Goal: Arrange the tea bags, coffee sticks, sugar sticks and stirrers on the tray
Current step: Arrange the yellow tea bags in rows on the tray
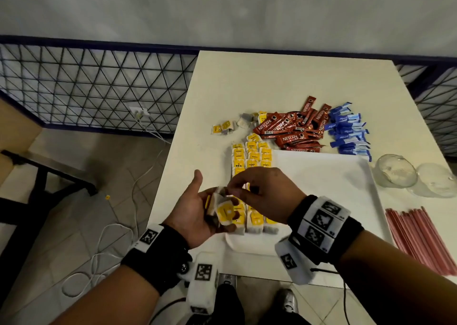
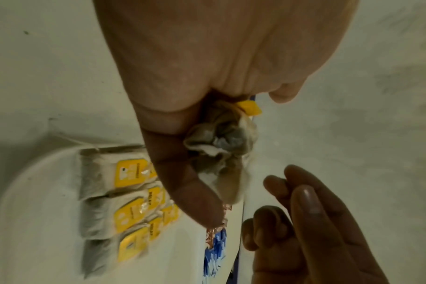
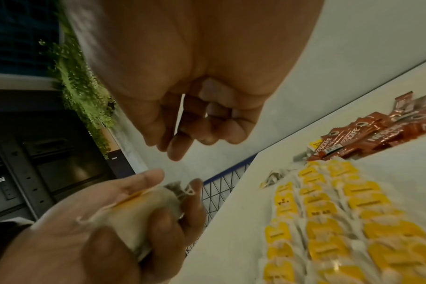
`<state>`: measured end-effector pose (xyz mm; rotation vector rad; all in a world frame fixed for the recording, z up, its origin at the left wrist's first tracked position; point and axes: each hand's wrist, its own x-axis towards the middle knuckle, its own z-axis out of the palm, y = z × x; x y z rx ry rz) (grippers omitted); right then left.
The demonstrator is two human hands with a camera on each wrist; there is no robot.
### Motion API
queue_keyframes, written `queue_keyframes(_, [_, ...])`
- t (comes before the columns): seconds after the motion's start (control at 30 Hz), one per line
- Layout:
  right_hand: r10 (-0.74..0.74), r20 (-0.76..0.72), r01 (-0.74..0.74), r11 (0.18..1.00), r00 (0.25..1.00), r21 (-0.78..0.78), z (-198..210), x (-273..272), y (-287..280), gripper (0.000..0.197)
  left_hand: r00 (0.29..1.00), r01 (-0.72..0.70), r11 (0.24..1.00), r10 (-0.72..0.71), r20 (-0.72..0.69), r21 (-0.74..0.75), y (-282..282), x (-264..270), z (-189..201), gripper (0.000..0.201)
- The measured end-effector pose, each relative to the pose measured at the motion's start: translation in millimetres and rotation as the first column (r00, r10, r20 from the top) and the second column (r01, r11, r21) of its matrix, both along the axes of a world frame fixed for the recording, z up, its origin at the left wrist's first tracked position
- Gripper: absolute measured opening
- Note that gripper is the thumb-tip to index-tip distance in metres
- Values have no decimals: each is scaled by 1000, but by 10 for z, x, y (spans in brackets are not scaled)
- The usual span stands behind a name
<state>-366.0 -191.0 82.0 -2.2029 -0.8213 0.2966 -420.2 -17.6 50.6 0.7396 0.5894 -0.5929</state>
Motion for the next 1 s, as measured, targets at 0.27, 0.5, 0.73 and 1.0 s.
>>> queue_keyframes(0.27, [165, 131, -154, 984, 978, -88, 40, -74, -225, 34, 994, -98, 986, 104, 33, -134, -317, 59, 147, 74])
queue_keyframes(0.5, [-66, 66, 70, 996, 996, -61, 36, -176, -409, 13, 974, -222, 975, 223, 43, -30, -647, 6, 101, 45])
queue_keyframes(0.73, [-371, -150, 367, 928, 916, -59, -11, -118, -609, 15, 888, -443, 825, 458, 46, 350, -839, -71, 58, 10])
queue_keyframes(1.0, [-398, -265, 395, 916, 878, -66, 72, -127, -616, 14, 724, -418, 33, -592, 355, 908, -986, -330, 41, 36])
